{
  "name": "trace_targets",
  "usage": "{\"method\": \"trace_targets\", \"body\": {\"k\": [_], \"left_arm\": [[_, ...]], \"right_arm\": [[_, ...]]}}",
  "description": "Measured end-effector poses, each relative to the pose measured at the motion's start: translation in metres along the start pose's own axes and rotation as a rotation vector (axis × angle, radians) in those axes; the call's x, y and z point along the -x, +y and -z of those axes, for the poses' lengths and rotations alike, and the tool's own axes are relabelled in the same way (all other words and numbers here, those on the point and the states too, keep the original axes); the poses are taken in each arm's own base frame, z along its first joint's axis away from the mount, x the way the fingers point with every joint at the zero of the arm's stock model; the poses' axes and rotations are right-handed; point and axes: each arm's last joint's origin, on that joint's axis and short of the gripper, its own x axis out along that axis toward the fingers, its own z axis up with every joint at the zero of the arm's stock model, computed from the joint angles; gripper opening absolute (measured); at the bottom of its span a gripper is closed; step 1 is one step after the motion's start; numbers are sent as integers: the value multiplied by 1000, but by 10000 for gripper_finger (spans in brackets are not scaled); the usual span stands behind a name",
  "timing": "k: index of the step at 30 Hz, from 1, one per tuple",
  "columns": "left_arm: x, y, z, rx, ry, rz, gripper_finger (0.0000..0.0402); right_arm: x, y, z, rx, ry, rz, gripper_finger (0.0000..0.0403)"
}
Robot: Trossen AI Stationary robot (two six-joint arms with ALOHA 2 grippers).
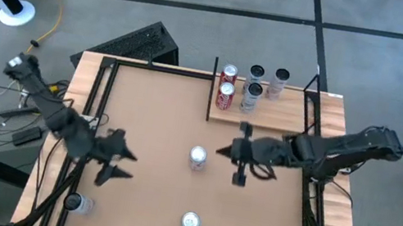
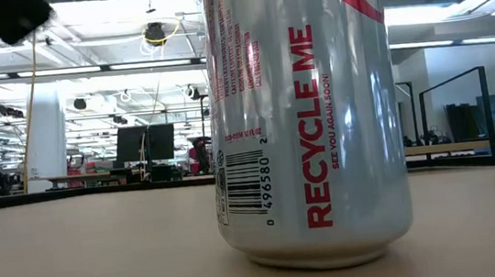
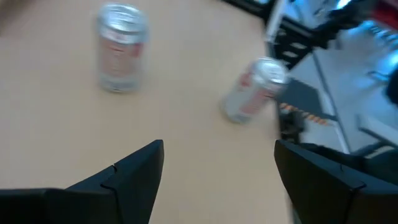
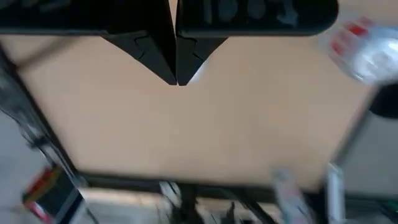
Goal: Place canned beverage on shelf
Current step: Put the bottom left pink soda can on the shelf
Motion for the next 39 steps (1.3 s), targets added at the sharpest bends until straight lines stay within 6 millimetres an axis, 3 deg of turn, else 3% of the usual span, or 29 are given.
{"method": "trace_targets", "body": {"k": [7,13,18,23,28,39], "left_arm": [[22,-59,14,61,65,92,250],[30,-104,8,49,257,-6,209],[35,-129,2,70,449,-96,192],[32,-141,9,103,603,-144,190],[26,-145,20,7,585,-181,190],[22,-133,22,45,652,-314,190]], "right_arm": [[-4,41,12,-37,-215,-128,23],[-1,56,17,-107,-301,-189,23],[-18,76,23,-114,-308,-207,23],[-40,92,32,-108,-307,-218,23],[-50,102,38,-109,-290,-232,23],[-45,112,42,-114,-277,-261,23]]}}
